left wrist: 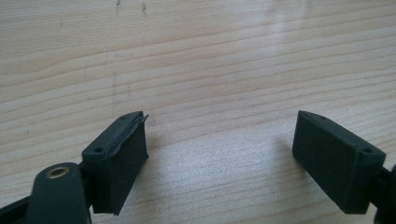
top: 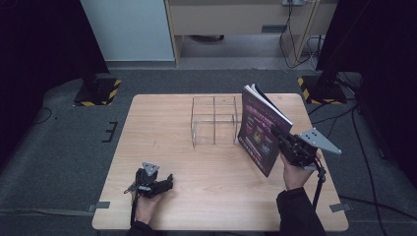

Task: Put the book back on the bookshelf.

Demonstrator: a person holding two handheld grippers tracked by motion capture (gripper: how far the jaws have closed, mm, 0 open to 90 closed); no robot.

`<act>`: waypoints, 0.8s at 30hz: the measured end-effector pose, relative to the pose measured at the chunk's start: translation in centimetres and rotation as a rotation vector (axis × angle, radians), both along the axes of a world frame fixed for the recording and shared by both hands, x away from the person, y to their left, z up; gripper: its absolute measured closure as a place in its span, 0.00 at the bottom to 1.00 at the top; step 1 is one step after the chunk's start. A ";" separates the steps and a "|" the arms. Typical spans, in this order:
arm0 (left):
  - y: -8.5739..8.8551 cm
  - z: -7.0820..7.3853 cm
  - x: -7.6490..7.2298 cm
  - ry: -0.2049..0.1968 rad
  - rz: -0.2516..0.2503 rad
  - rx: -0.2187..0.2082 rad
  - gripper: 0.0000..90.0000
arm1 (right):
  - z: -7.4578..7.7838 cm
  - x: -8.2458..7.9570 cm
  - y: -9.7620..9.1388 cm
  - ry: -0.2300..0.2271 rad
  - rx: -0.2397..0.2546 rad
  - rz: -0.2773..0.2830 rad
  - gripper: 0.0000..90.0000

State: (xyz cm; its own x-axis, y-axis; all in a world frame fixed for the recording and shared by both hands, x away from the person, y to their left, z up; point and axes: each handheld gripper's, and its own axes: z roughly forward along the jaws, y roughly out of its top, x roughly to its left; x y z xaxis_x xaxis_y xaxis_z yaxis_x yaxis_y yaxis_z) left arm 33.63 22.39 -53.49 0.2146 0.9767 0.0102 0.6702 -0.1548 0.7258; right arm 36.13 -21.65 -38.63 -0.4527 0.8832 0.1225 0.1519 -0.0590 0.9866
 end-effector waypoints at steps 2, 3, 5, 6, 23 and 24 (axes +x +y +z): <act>0.0 0.0 0.0 0.000 0.000 0.000 0.19 | 0.4 0.4 0.1 -0.016 0.002 -0.017 0.94; 0.0 0.0 0.0 0.000 0.000 0.000 0.19 | 0.8 0.8 0.1 -0.021 0.005 -0.024 0.94; 0.0 0.0 0.0 0.001 -0.001 0.000 0.19 | 1.0 1.4 0.3 -0.034 0.007 -0.033 0.94; 0.0 0.0 0.0 0.001 -0.001 0.000 0.19 | 1.0 1.4 0.3 -0.034 0.007 -0.033 0.94; 0.0 0.0 0.0 -0.001 0.001 -0.001 0.19 | -1.7 6.3 3.0 -0.055 0.026 -0.170 0.94; 0.0 0.0 0.0 -0.001 0.000 -0.001 0.19 | -2.0 6.4 3.1 -0.062 0.024 -0.183 0.94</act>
State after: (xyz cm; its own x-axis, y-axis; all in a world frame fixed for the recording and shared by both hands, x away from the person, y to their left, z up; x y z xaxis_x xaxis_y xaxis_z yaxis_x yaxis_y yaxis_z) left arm 33.63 22.39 -53.50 0.2141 0.9768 0.0094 0.6694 -0.1538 0.7269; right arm 42.57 -18.52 -40.59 -0.2920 0.9487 0.1216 0.0756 -0.1038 0.9917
